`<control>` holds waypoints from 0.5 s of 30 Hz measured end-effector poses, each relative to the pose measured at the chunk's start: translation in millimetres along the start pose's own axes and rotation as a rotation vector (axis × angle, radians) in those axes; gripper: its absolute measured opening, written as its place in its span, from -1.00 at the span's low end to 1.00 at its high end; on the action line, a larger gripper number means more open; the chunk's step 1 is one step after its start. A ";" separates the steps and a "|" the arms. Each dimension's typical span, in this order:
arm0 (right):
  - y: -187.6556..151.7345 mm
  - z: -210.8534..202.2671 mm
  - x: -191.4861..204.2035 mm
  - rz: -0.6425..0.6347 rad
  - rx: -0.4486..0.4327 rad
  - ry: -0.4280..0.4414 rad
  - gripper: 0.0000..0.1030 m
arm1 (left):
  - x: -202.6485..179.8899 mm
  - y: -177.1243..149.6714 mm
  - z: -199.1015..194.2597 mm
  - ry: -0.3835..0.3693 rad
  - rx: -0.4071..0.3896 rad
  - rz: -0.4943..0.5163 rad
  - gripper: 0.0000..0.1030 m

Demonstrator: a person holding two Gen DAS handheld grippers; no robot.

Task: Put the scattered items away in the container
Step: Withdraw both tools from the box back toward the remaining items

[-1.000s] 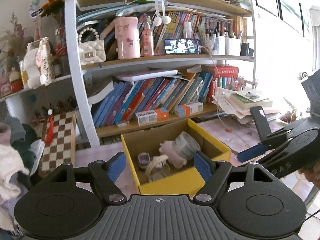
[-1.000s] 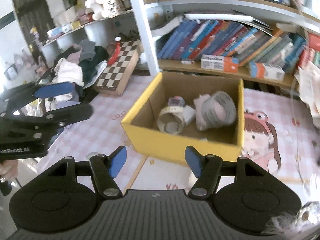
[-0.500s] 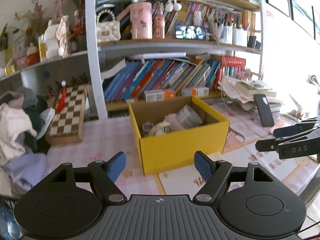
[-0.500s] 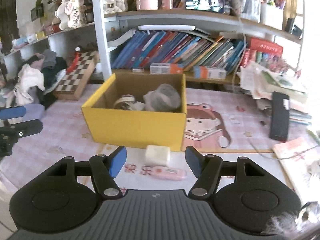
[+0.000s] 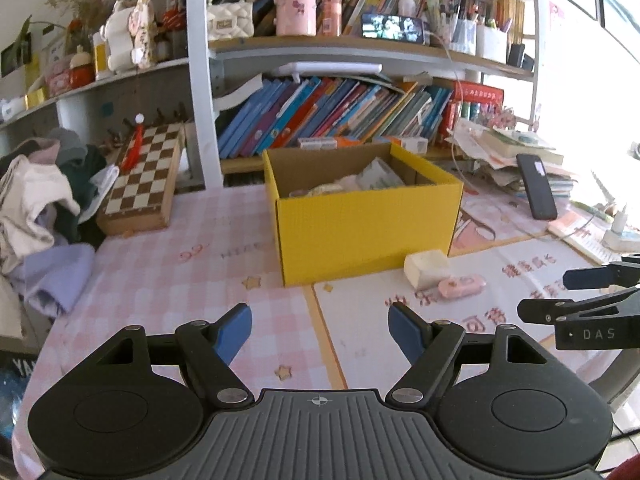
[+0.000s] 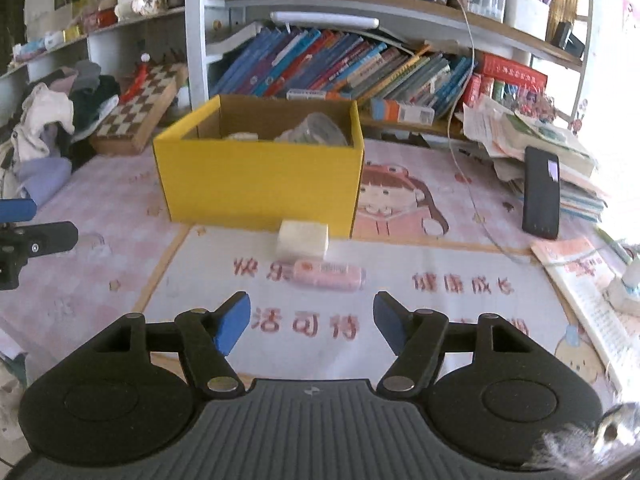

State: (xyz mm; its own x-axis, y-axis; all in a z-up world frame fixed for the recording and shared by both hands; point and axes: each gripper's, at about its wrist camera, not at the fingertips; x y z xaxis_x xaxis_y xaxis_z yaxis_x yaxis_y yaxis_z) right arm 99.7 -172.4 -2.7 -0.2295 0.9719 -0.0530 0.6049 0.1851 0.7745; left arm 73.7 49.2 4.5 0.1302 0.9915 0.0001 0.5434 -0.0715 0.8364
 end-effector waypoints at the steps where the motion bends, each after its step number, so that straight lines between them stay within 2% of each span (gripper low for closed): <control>1: -3.6 0.4 1.1 0.004 0.006 -0.003 0.36 | -1.8 -3.7 1.1 0.001 0.008 0.001 0.50; 4: -11.5 1.0 4.6 0.007 0.025 -0.006 0.40 | -8.4 -12.1 4.3 0.000 0.037 0.012 0.50; 9: -16.9 -0.8 8.3 -0.005 0.030 -0.006 0.60 | -16.1 -16.6 4.9 -0.022 0.054 0.025 0.50; 15: -19.5 2.8 6.1 -0.008 0.049 -0.009 0.67 | -19.3 -19.0 11.2 -0.023 0.070 0.003 0.52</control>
Point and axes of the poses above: each gripper's, at about its wrist camera, not at the fingertips, and z roughly the way its jaws point, x to its left, y to its top, and after that the axes turned 2 degrees about -y, right-handed
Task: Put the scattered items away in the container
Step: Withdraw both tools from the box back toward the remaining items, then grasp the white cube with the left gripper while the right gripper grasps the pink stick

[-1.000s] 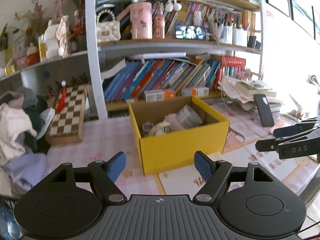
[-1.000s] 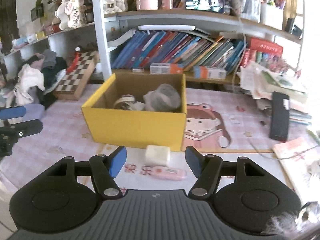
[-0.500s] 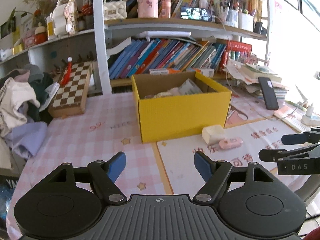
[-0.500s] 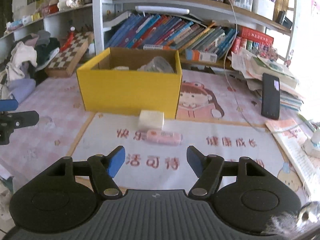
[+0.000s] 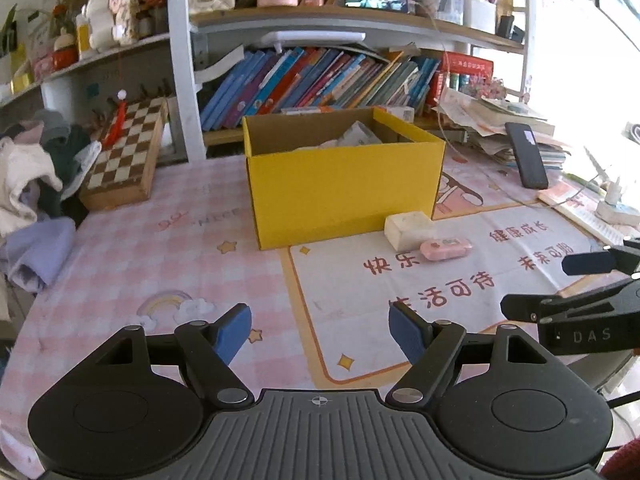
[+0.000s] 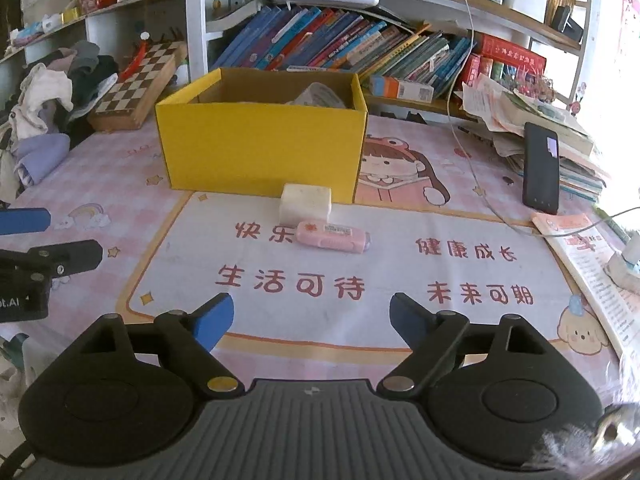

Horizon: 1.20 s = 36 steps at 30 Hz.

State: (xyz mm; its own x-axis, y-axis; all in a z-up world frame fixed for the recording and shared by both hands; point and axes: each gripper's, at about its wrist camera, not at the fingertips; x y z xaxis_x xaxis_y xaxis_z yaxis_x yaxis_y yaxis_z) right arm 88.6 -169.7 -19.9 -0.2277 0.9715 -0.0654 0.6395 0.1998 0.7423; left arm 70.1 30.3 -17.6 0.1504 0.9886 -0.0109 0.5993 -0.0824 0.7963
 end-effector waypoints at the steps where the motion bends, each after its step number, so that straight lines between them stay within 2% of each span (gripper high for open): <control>1: -0.4 1.4 -0.6 0.001 0.007 0.000 0.67 | -0.6 -0.7 1.8 -0.002 0.007 -0.012 0.52; 7: 0.9 6.4 -1.9 -0.010 0.023 0.007 0.71 | -3.8 -0.5 11.8 -0.014 0.036 -0.013 0.53; 9: 1.1 9.1 -2.4 -0.013 0.032 0.009 0.73 | -4.4 0.6 14.6 -0.012 0.037 -0.010 0.63; 20: 7.5 32.5 -7.4 -0.020 0.089 0.017 0.89 | -7.7 5.9 34.3 -0.010 0.072 -0.003 0.74; 24: 11.8 40.7 -9.2 -0.025 0.096 0.025 0.89 | -6.4 10.9 42.5 -0.043 0.080 -0.020 0.74; 36: 34.4 75.7 -20.9 -0.007 0.119 0.050 0.86 | -8.0 29.7 75.0 -0.028 0.108 0.006 0.74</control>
Point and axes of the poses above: each gripper's, at about its wrist camera, not at the fingertips, and z roughly the way its jaws point, x to its left, y to its top, and after that the axes turned 2 degrees about -y, right-handed
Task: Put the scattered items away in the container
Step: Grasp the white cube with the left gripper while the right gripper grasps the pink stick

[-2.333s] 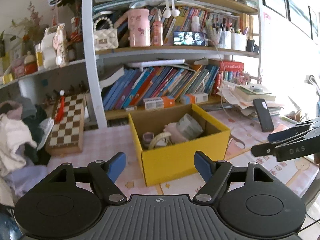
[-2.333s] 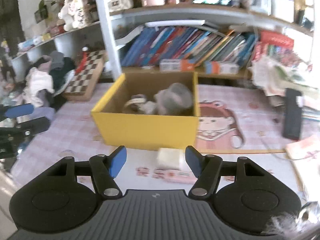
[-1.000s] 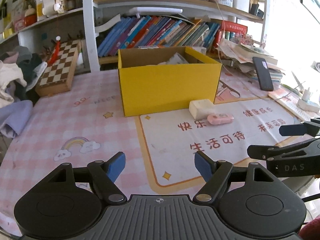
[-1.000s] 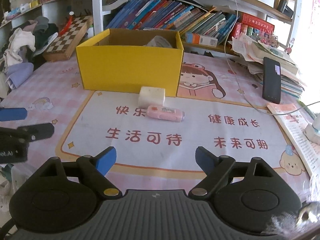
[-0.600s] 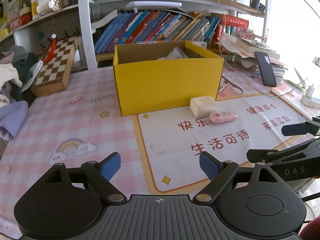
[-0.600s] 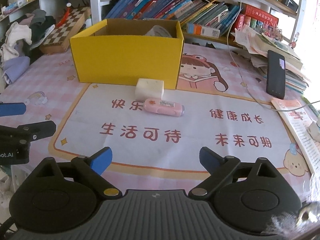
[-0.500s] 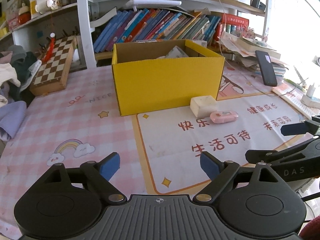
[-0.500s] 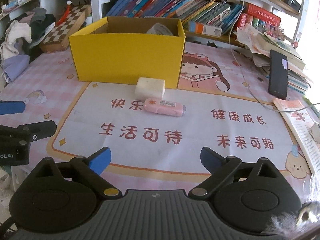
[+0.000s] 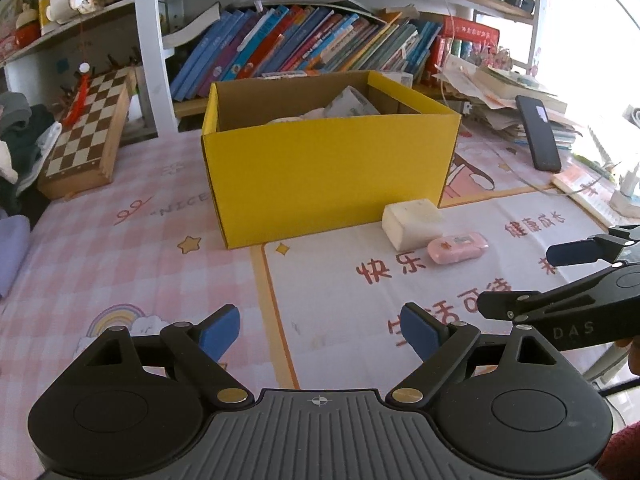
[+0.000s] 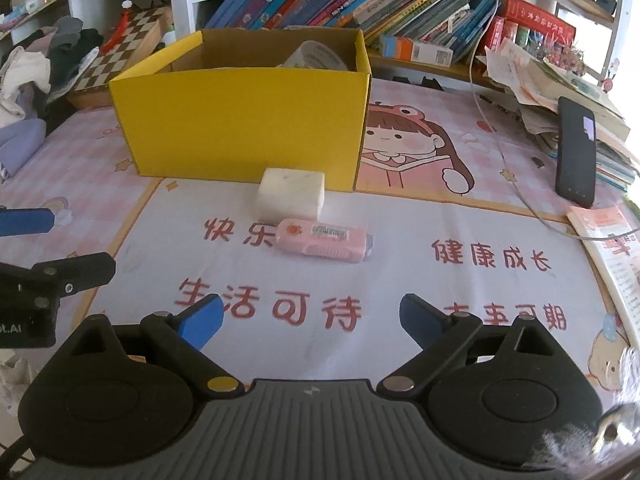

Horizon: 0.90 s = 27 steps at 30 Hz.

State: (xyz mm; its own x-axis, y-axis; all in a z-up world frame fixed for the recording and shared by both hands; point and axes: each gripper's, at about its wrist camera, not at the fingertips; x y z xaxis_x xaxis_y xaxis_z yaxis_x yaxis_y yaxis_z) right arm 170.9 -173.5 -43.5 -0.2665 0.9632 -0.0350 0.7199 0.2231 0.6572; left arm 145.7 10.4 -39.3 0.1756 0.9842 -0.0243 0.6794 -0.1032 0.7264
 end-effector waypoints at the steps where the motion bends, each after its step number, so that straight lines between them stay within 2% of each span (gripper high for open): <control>1: 2.3 3.3 -1.2 -0.001 0.005 0.004 0.86 | 0.3 1.7 2.5 0.002 0.002 0.000 0.74; 11: 21.9 31.1 -11.4 -0.030 0.044 0.050 0.86 | -3.1 19.3 26.1 0.015 0.024 -0.004 0.74; 20: 38.9 60.2 -27.3 0.015 0.077 0.086 0.83 | -4.6 31.7 34.0 0.076 0.033 0.006 0.74; 25: 43.4 72.3 -24.6 -0.018 0.093 0.110 0.71 | -6.4 34.6 37.9 0.094 0.041 0.008 0.74; 27: 43.9 76.6 -23.9 -0.039 0.101 0.109 0.60 | -9.1 37.1 40.5 0.090 0.042 0.017 0.74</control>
Point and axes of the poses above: each gripper's, at about its wrist camera, not at the fingertips, and z roughly the way its jaws point, x to its left, y to its top, and after that the axes turned 2 degrees about -y, right-handed
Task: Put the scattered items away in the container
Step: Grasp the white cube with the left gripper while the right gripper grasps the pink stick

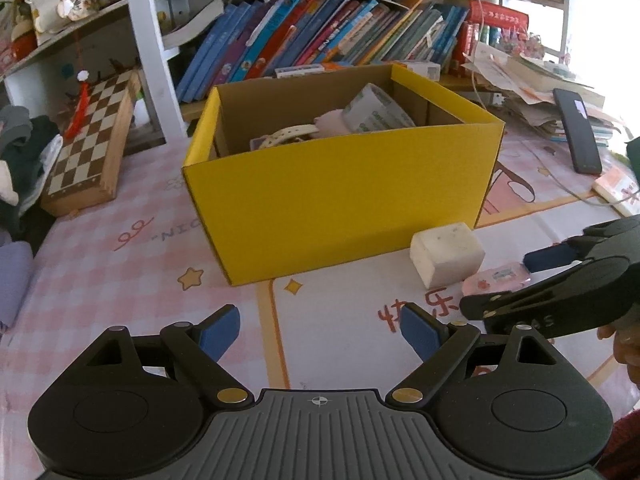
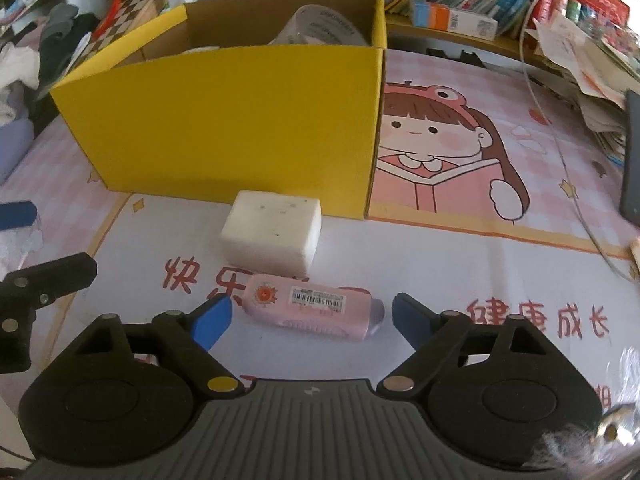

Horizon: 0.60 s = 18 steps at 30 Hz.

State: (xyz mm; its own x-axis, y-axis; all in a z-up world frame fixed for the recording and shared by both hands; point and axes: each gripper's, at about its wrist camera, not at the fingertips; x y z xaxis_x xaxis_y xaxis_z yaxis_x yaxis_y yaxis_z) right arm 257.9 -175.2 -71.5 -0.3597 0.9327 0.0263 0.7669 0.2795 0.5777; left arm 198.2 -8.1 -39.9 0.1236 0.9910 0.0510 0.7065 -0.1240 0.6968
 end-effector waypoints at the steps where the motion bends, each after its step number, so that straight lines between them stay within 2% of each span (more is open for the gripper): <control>1: 0.3 2.2 -0.6 -0.008 0.007 -0.001 0.57 | -1.7 1.4 1.3 -0.002 0.000 0.004 0.74; 3: 1.1 3.1 -1.9 -0.028 0.002 -0.001 0.47 | -5.1 4.1 4.5 -0.009 0.000 0.010 0.74; 7: 2.0 1.8 -11.1 -0.035 -0.001 0.003 0.46 | -12.3 10.9 13.8 -0.028 0.003 0.012 0.74; 18: -7.7 -18.2 -62.2 0.028 -0.042 -0.110 0.46 | -59.6 29.6 53.2 -0.159 0.023 0.093 0.74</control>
State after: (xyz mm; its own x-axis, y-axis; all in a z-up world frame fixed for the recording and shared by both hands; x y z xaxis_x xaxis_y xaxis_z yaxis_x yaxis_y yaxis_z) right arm 264.7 -239.6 -62.8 -0.2757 0.9602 -0.0453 0.7523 0.2449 0.6117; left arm 248.8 -73.5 -60.4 0.2967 0.9550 -0.0009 0.7025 -0.2177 0.6776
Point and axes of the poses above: each gripper's, at about its wrist camera, not at the fingertips, and z roughly the way its jaws point, x to its left, y to its top, and after that the axes turned 2 degrees about -y, right-handed
